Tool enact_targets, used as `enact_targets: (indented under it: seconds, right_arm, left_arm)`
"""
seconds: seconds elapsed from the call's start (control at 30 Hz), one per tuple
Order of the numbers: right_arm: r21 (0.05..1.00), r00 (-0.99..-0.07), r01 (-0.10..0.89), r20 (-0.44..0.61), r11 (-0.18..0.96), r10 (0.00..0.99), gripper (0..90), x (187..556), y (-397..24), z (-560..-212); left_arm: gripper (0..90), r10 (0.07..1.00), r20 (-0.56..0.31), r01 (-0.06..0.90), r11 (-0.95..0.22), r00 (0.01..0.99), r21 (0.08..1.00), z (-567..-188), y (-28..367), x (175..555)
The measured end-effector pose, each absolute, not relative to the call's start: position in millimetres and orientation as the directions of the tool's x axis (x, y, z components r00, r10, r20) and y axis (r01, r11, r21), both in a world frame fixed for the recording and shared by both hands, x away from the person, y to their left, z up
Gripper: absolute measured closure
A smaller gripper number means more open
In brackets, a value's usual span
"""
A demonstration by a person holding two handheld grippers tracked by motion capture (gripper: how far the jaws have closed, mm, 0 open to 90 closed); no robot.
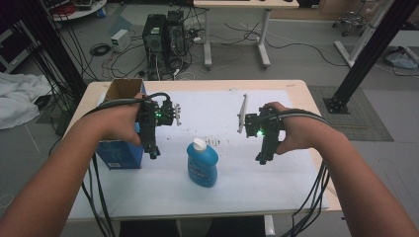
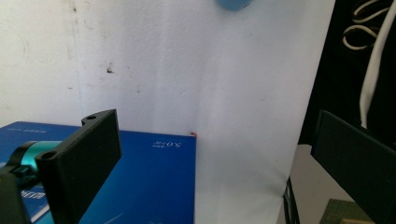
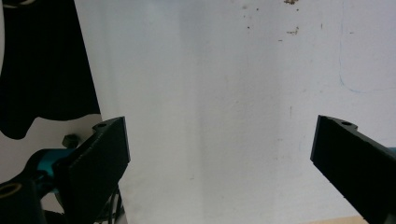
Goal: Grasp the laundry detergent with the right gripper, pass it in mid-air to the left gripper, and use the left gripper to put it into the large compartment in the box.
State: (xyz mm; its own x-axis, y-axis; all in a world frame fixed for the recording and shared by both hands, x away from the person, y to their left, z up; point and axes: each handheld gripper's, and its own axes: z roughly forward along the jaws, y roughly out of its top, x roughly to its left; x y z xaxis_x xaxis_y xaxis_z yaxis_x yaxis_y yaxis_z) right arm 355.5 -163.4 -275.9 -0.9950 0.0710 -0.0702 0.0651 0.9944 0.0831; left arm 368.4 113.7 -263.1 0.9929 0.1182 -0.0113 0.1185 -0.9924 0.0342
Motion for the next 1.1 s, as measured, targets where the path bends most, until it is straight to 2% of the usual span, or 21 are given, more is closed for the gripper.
enact_targets:
  seconds: [0.23,0.73,0.9,0.93,1.1]
  right_arm:
    - [0.105,-0.993,0.081,-0.078,0.991,0.089,3.6,351.5,-164.5,-276.9]
    - [0.362,-0.981,0.173,-0.019,0.916,0.193,3.7,333.2,-182.8,-292.2]
    - [0.394,-0.978,0.188,-0.007,0.9,0.207,3.6,330.4,-183.7,-300.4]
    - [0.431,-0.976,0.198,0.005,0.881,0.217,3.6,327.9,-183.2,-310.2]
    - [0.481,-0.975,0.2,0.013,0.854,0.221,3.6,325.1,-178.5,-324.9]
  left_arm:
    - [1.8,0.108,0.0,0.108,-0.992,0.994,0.06,-263.9,115.6,367.6]
    - [1.8,0.063,0.032,0.059,-0.993,0.997,0.107,-266.8,114.8,361.3]
    - [1.8,0.056,0.033,0.052,-0.993,0.998,0.11,-267.4,115.3,360.2]
    - [1.8,0.053,0.035,0.049,-0.993,0.998,0.112,-268.0,115.9,359.4]
    - [1.8,0.047,0.032,0.043,-0.993,0.998,0.109,-267.9,116.7,359.1]
